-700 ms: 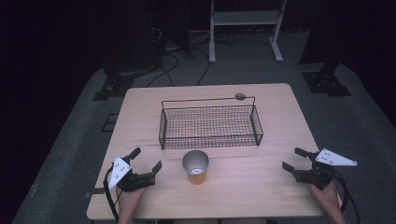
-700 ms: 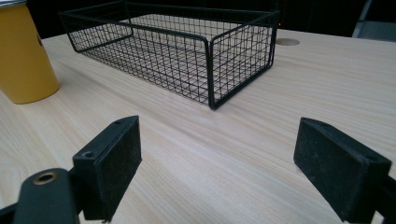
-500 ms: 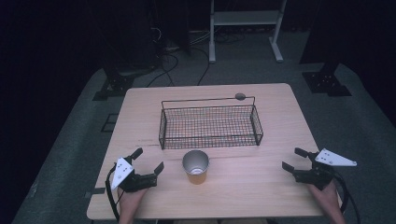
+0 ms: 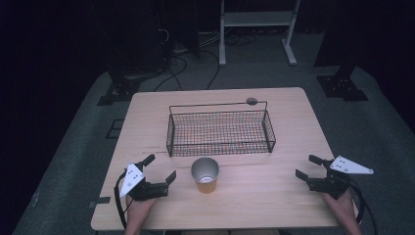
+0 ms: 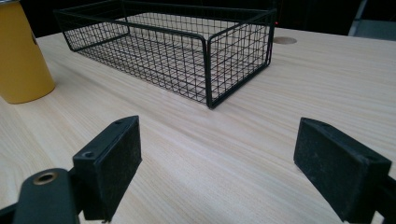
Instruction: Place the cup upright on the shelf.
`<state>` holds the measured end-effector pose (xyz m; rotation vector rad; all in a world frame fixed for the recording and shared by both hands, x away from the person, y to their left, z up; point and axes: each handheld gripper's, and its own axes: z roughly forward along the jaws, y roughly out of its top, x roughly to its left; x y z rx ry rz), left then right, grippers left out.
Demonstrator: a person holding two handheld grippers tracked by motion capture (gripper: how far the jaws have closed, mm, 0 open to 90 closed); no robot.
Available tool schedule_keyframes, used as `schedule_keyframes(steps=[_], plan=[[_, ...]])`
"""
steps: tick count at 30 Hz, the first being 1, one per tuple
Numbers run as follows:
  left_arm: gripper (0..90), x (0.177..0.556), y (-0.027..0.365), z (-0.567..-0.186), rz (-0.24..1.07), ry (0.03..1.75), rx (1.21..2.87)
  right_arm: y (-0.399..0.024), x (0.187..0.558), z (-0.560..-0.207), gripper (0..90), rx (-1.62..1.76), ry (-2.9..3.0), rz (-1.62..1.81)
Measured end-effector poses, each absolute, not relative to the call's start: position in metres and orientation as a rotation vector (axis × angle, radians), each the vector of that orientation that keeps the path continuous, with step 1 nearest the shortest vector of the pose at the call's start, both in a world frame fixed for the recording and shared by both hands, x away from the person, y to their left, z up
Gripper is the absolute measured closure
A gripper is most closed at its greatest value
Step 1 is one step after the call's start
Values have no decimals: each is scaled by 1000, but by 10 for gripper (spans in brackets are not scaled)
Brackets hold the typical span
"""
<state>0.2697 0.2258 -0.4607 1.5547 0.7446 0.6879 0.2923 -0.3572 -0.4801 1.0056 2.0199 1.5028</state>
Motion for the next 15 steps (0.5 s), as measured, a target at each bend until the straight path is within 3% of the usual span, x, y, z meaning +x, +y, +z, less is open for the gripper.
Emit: schedule_keyframes(steps=[15], plan=[[5, 261, 212, -452, 651, 661, 1602, -357, 292, -480, 140, 1006, 2020, 1502]])
